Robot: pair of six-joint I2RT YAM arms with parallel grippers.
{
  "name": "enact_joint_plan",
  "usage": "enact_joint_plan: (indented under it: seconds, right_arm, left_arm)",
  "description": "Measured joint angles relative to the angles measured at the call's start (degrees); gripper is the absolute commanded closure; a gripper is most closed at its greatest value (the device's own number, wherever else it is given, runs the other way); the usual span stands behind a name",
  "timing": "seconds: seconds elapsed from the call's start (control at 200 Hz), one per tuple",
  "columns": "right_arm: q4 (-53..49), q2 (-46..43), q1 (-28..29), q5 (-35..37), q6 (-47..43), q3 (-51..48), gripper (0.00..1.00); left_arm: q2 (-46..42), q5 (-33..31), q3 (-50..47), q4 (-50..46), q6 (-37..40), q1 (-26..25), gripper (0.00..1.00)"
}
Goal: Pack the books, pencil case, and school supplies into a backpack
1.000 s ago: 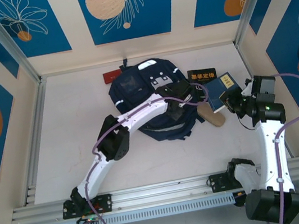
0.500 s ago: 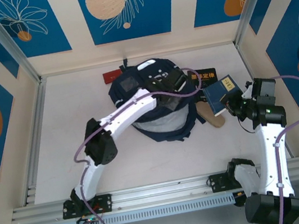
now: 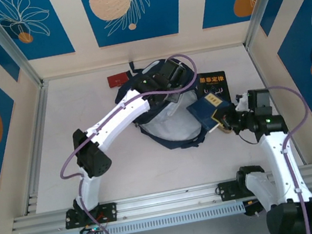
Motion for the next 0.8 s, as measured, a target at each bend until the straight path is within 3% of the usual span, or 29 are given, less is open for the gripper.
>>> enact_joint_plan:
  seconds: [0.28,0.56,0.8]
  right_arm:
    - [18.7,10.2,15.2,1.3,7.1,-1.7,0.95]
    - [35.3,25.7,20.3,11.2,13.5,-1.6,0.94]
    - [41.9,40.2,23.3,13.0,14.9,5.5,0.86]
  left_arm:
    - [-1.6,2.8,0.0,-1.2,-1.1,0.7,1.00]
    - [-5.2,6.3,0.2,-2.6,-3.5,1.7,1.00]
    - [-5.7,7.7,0.2,-3.3,-4.8,2.9,1.00]
